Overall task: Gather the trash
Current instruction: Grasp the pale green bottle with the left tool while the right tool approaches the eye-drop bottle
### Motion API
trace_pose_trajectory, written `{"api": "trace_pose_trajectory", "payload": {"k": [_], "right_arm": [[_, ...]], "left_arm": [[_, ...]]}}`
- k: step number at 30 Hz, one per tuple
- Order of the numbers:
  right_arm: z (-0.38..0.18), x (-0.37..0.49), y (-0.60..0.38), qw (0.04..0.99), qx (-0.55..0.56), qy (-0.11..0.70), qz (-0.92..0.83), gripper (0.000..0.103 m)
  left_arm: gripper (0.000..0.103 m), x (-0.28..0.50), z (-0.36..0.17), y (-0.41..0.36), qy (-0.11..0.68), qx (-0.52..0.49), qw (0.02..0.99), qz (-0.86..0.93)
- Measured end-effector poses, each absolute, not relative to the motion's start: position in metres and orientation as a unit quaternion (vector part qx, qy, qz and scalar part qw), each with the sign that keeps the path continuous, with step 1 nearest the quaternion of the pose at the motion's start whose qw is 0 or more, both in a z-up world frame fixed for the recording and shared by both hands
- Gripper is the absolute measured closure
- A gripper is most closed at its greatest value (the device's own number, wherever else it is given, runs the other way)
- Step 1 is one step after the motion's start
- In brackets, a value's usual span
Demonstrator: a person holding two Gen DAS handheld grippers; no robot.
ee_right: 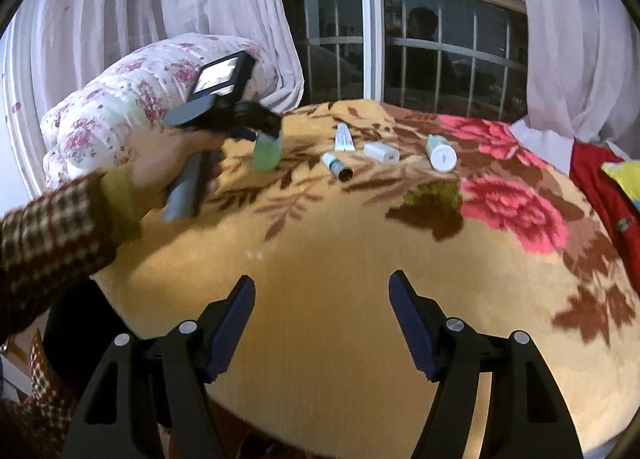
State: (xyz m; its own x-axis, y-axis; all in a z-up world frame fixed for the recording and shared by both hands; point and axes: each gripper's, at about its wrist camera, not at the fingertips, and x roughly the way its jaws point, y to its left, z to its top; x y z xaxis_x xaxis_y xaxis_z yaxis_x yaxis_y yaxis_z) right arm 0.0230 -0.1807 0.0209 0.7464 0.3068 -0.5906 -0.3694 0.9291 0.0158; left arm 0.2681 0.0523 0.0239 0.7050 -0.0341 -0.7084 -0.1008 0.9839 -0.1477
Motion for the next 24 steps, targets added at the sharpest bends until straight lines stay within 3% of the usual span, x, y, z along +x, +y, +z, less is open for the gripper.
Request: {"api": "trace_pose_trajectory", "payload": {"k": [1,10,11,14,19,24], "right_arm": [[0.024,0.028,-0.179,0.933,-0.052,0.304,0.185,0.035],[0.045,0.081,-0.157,0.938,-0.056,0.289,0.185,0.035],[0.047,0.08,-0.155,0.938,-0.052,0.287,0.188,0.035],[0.049,0.078,-0.151,0.938,-0.053,0.283,0.194,0.035],[0.045,0.082,-0.154,0.937,-0.062,0.287,0.187,0.035],[0.043,0.09,-0.164,0.938,-0.046,0.294,0.18,0.035]], "left_arm": [[0.102,0.257,0.028,0.053,0.381,-0.088,0.92,0.001],[0.102,0.236,0.032,0.054,0.378,-0.083,0.921,-0.035],[0.094,0.244,0.031,0.053,0.39,-0.076,0.917,-0.039],[0.041,0.261,0.027,0.049,0.393,-0.053,0.918,-0.025],[0.02,0.282,0.026,0.046,0.384,-0.036,0.922,-0.02],[0.02,0.312,0.004,0.039,0.42,0.024,0.907,0.009]]}}
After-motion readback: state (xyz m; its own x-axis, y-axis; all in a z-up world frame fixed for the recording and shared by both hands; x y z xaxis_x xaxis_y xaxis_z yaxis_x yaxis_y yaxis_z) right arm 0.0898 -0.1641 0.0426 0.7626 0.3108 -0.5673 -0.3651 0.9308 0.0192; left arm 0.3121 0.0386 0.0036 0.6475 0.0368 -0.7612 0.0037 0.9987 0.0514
